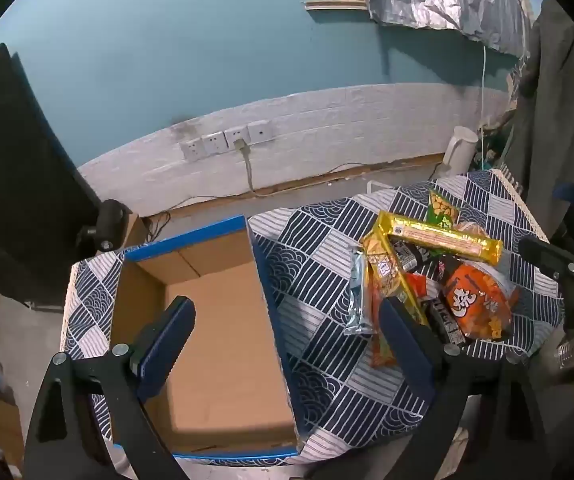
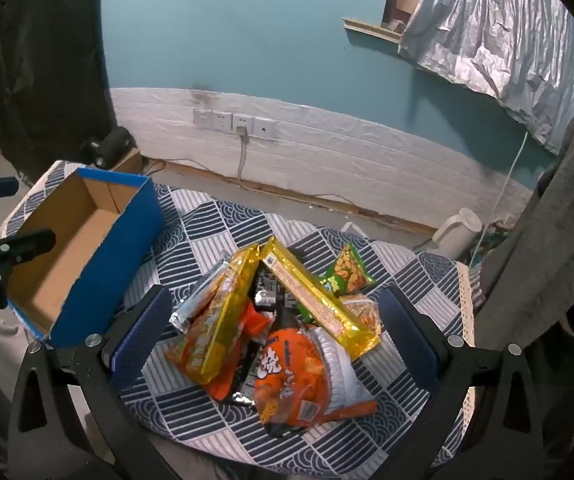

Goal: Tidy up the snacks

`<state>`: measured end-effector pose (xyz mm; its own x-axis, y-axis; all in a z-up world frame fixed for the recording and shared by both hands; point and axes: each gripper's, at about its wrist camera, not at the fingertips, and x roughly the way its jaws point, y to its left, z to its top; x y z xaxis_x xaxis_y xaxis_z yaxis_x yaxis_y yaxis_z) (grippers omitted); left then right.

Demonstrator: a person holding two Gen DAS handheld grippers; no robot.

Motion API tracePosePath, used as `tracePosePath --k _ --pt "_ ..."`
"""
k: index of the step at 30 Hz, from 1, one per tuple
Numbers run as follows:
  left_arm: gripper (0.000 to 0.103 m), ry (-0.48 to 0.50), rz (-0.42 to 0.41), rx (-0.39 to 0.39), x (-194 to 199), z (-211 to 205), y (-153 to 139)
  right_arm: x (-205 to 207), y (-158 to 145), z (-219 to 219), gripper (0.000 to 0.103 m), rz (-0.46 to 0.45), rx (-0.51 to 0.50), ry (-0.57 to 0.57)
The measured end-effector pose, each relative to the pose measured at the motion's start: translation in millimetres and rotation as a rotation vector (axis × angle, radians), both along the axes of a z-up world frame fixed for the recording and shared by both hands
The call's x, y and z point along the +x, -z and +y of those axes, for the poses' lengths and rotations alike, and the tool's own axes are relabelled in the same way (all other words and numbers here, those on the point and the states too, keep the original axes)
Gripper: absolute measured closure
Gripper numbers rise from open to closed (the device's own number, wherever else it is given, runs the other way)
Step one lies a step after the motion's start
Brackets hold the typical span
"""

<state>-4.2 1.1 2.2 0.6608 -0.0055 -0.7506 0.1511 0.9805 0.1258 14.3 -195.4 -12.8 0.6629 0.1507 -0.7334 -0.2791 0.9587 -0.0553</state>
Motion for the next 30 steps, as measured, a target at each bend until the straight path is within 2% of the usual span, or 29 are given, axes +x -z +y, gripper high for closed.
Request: tracePosePath --k 1,8,19,30 --pt "0.009 -0.003 0.071 0.005 5 0 1 0 0 0 0.002 -0.003 0.002 0.000" --pt "0.009 -0.009 0.067 0.004 16 9 5 1 1 1 0.002 -0.003 -0.007 0.001" --pt "0.009 -0.016 0.026 0.021 5 6 -1 0 0 1 0.002 -0.006 -0.013 0.010" --pt "0.009 -0.034 0.031 0.012 5 11 1 0 2 -1 0.002 -0.005 -0.015 0.008"
